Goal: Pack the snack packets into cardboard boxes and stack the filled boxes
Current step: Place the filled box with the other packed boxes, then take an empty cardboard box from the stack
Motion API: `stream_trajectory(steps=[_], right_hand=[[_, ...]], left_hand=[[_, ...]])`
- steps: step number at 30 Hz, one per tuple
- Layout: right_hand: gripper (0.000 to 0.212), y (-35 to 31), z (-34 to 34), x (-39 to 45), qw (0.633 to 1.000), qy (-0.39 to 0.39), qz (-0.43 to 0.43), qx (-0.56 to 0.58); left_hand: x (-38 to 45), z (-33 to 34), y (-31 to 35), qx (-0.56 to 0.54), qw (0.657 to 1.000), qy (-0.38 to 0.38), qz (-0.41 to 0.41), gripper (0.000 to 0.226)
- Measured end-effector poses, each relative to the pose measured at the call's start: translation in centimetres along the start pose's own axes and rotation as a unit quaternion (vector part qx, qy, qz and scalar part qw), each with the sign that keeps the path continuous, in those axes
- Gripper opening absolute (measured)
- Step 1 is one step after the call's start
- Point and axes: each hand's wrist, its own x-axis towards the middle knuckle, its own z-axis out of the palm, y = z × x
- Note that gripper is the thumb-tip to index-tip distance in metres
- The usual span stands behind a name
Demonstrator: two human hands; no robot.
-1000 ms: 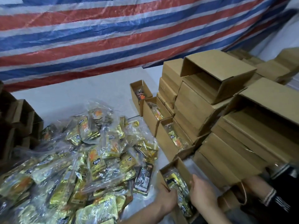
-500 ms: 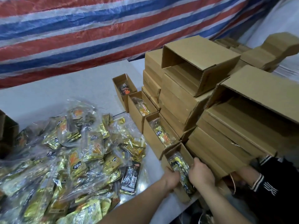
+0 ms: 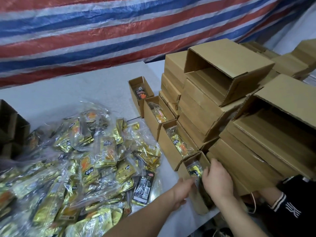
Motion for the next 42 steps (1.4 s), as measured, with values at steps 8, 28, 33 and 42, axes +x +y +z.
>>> stream_trajectory(steps=[8,28,33,42], right_hand=[[0.023,-11.1,-0.5,0.4,0.987,-0.021,-0.132,0.090],[0.007,-34.4,5.6,-10.8,0.889,-0.283,-0.334,0.138],[0.010,-36.4,4.9,-12.4,0.879,-0.301,-0.336,0.157],[0.028,-50.6,-5.3,-13.1,0.822,-0.191,-0.439,0.310]], left_hand=[[-6.9,-9.6,-0.6,0.042,0.981,0.139,0.131,0.032],[-26.3,-29.8,-9.8,-0.021,0.871,0.454,0.186,0.019],[-28.2,-30.5,-10.0,0.000,0.853,0.486,0.189,0.022],[-41.7,-34.6,2.8,0.038,0.663,0.619,0.419,0.017]])
